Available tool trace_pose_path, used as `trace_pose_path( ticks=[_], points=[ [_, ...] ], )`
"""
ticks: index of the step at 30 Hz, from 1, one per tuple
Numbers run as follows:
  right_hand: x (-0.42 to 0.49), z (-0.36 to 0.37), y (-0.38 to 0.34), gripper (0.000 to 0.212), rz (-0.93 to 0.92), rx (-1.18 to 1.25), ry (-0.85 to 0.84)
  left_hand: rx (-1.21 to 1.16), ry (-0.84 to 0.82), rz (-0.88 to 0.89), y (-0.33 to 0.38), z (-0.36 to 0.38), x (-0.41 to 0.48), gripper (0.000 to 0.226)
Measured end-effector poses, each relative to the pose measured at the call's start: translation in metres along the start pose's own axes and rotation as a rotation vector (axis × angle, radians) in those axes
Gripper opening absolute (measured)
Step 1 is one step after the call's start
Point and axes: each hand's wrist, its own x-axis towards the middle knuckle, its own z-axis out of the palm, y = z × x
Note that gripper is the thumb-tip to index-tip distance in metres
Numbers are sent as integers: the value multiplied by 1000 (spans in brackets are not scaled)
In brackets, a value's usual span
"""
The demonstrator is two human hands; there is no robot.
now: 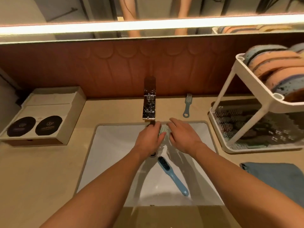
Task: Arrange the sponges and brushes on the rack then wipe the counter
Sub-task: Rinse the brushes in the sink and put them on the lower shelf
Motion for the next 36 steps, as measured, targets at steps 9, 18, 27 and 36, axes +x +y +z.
trace_pose_path(
  ticks=[9,18,27,36],
  points=[
    [46,-2,73,55,198,47,-61,-58,67,25,43,32,58,44],
    [62,16,89,41,217,34,3,19,96,-38,43,44,89,40],
    [64,16,84,40,374,2,179,61,68,-74,31,42,88,35],
    [95,12,88,50,580,22,128,108,37,-62,33,35,96,35]
  ],
)
